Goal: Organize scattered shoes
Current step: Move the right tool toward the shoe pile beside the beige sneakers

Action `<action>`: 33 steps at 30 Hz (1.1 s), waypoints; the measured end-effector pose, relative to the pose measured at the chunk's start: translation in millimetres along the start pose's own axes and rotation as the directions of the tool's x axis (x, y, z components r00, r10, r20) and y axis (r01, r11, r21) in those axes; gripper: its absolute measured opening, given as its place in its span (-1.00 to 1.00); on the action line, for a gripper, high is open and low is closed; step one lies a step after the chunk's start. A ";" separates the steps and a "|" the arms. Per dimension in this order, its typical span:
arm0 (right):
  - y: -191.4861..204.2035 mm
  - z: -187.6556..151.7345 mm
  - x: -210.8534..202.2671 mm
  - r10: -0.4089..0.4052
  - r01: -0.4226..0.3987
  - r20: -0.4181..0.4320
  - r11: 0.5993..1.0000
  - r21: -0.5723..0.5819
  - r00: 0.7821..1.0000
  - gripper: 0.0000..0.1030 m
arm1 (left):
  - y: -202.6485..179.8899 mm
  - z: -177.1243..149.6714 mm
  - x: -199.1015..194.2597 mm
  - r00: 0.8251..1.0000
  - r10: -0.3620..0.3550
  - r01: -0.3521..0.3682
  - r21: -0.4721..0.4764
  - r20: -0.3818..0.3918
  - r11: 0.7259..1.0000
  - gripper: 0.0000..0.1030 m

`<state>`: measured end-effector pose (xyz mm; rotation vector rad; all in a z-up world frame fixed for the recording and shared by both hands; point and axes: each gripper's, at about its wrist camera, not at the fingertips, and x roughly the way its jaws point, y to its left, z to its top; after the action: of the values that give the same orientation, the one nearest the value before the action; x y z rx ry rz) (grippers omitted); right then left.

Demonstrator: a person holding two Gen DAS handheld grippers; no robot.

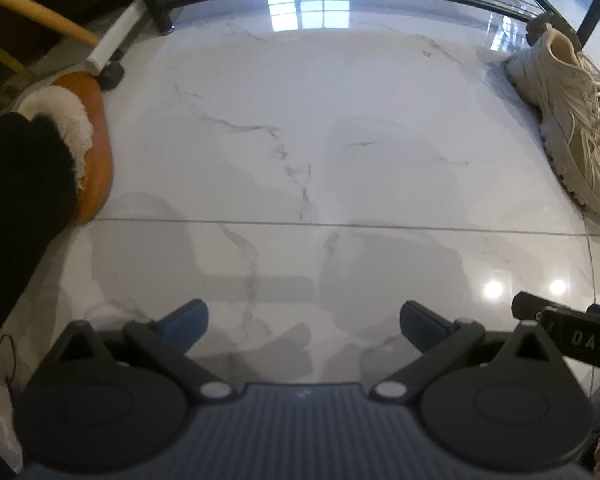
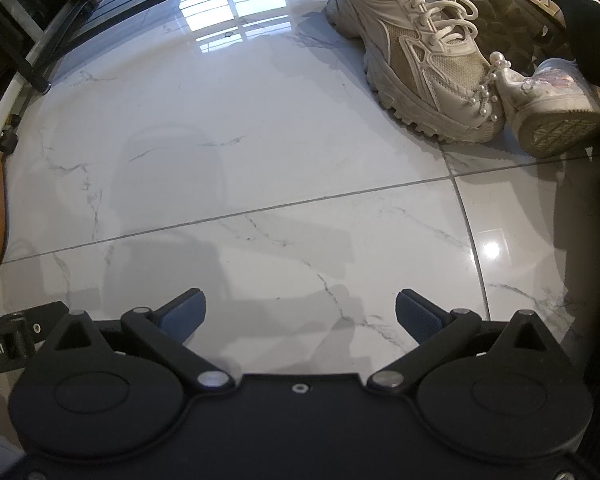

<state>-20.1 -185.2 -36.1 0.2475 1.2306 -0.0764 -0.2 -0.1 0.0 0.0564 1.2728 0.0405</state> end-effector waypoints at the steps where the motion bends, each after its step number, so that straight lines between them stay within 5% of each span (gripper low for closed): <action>1: -0.5 0.3 -0.2 -0.002 0.002 -0.001 1.000 0.000 1.000 1.00 | -0.2 -0.4 -0.1 1.000 0.002 -0.002 0.000 -0.001 1.000 0.99; 24: 0.5 -3.3 1.7 0.005 -0.005 -0.007 1.000 -0.009 1.000 1.00 | -0.7 0.6 3.4 0.999 0.030 -0.029 0.002 -0.034 1.000 0.99; 33: 0.6 -3.9 0.4 0.011 -0.011 0.003 1.000 -0.007 1.000 1.00 | -6.4 -2.2 -2.2 0.998 0.050 -0.051 0.019 0.024 0.999 0.99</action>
<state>-23.4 -183.7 -37.6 0.2482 1.2262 -0.0632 -3.0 -6.6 1.0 0.1055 1.2480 0.0708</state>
